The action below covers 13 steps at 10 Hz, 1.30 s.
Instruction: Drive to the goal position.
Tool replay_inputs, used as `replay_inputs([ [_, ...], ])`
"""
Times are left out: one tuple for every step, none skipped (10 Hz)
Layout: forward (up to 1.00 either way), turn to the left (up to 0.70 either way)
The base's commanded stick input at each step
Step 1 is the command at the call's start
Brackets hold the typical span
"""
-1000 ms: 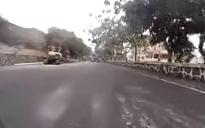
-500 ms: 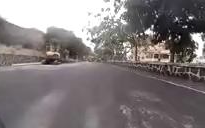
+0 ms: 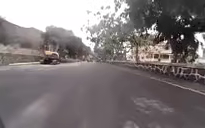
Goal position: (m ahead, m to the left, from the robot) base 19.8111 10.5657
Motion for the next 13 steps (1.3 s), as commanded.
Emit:
replay_inputs([
  [0.70,0.23],
  [0.70,0.20],
  [0.70,0.09],
  [0.70,0.00],
  [0.70,0.00],
  [0.70,0.00],
  [0.70,0.00],
  [0.70,0.00],
  [0.70,0.00],
  [0.70,0.00],
  [0.70,0.00],
  [0.70,0.11],
  [0.70,0.22],
])
